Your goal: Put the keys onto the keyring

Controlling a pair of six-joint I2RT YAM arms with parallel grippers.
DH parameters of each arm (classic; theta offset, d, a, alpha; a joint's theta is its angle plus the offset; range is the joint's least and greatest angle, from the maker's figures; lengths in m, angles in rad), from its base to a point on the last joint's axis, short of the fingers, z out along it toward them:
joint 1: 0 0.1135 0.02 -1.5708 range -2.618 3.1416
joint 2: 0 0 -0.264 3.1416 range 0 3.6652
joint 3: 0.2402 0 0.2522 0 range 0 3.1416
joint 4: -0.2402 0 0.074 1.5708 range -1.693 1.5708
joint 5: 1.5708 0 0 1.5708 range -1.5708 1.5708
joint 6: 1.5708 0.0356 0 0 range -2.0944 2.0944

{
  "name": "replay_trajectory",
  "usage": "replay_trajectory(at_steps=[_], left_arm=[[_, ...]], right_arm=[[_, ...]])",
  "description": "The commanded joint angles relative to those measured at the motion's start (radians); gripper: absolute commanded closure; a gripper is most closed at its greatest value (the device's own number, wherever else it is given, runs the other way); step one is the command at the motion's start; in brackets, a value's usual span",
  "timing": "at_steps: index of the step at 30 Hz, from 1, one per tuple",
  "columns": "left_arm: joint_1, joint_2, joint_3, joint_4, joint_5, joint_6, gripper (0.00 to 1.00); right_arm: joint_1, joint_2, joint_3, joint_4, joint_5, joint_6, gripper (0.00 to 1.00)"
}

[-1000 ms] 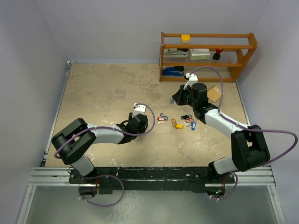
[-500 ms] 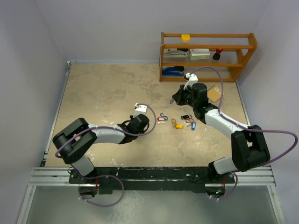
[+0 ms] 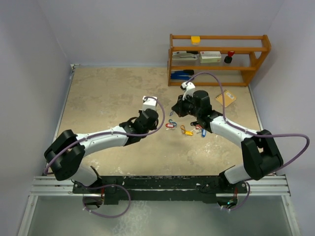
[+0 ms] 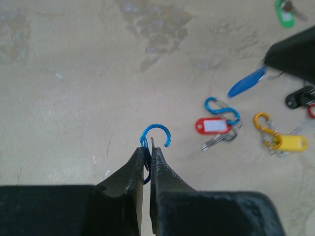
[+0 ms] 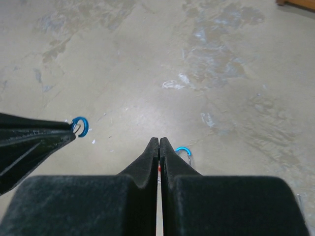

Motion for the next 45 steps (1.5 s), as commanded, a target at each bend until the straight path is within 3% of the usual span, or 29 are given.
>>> replay_trajectory(at_steps=[1, 7, 26, 45], left_arm=[[-0.004, 0.021, 0.117, -0.025, -0.01, 0.018, 1.0], [0.007, 0.061, 0.177, -0.034, 0.021, 0.006, 1.0], [0.065, 0.063, 0.155, 0.047, 0.186, -0.023, 1.0], [0.067, 0.062, 0.157, 0.079, 0.228, -0.026, 1.0]], right_arm=[[0.051, 0.011, 0.049, -0.002, -0.028, -0.072, 1.0], [0.09, 0.0, 0.032, 0.026, -0.048, -0.081, 1.0], [0.107, -0.026, 0.007, 0.063, -0.114, -0.111, 1.0], [0.117, -0.009, 0.011, 0.073, -0.129, -0.109, 1.0]])
